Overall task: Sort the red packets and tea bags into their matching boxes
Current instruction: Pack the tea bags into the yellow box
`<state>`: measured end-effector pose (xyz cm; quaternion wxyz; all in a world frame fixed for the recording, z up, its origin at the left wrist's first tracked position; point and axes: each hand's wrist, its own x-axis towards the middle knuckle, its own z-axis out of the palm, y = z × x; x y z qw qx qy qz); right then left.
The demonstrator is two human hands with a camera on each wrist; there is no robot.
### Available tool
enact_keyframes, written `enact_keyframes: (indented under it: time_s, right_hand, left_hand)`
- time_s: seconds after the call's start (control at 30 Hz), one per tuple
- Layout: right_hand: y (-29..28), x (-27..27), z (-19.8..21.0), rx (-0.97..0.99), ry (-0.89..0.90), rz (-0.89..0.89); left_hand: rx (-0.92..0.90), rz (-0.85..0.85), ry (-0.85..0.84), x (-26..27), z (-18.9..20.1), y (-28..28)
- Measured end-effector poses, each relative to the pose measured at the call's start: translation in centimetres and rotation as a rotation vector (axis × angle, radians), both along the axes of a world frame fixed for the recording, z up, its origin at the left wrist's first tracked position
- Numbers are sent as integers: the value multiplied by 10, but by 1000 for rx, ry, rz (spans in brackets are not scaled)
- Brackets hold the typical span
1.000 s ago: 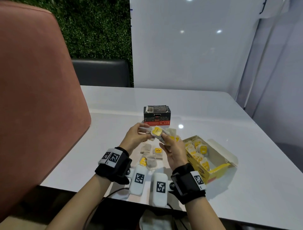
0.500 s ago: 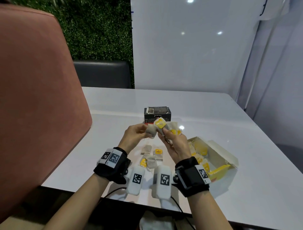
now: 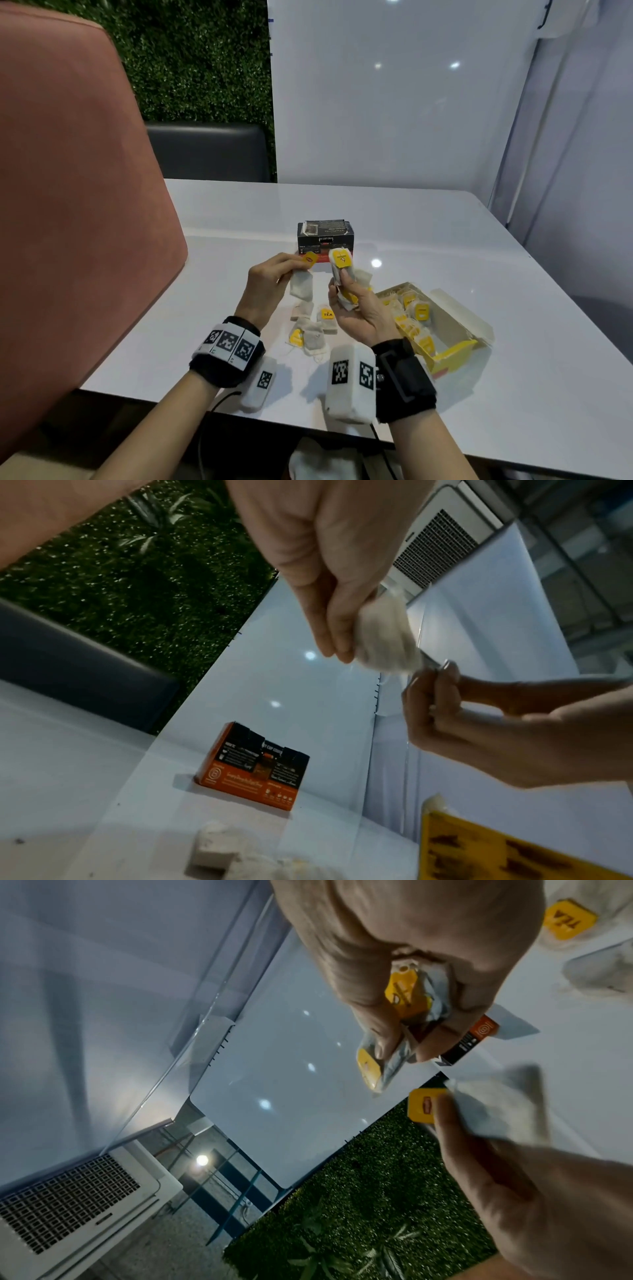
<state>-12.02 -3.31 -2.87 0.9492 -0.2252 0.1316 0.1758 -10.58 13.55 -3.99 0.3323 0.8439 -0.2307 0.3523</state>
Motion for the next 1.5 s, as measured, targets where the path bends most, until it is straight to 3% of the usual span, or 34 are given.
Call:
enact_keyframes:
  time_s: [0.17,0.33,0.47,0.6,0.83,1.1,1.33,1.5]
  right_hand:
    - [12,-5,-1,-105,5,2]
    - [14,-3,-7,-52,-50,-68]
    - [8,-2,-5,7,-77,-108]
    - [5,0,-6,1,-77,-123]
    - [17,-3,-14,-170,-16,-60]
    - [23,-2,-21,-419,-55,-86]
    - [28,-2,-28,-540,-72,-76]
    - [28,-5,-24,-567,-170,-10]
  left_hand:
    - [-115,-52,148,-8,-2,-9]
    - [-478,-87,458,-16,1,-25]
    - [-694,-44,528,-14,4,-27]
    - [-650,45,555,-11,6,-25]
    - [-584,131,630,-6,-7,-25]
    - [-662,-3,796,-10,-8,-32]
    - [-838,-101,886,-14,0,-32]
    - [-776,-138,869,-19,-8,-33]
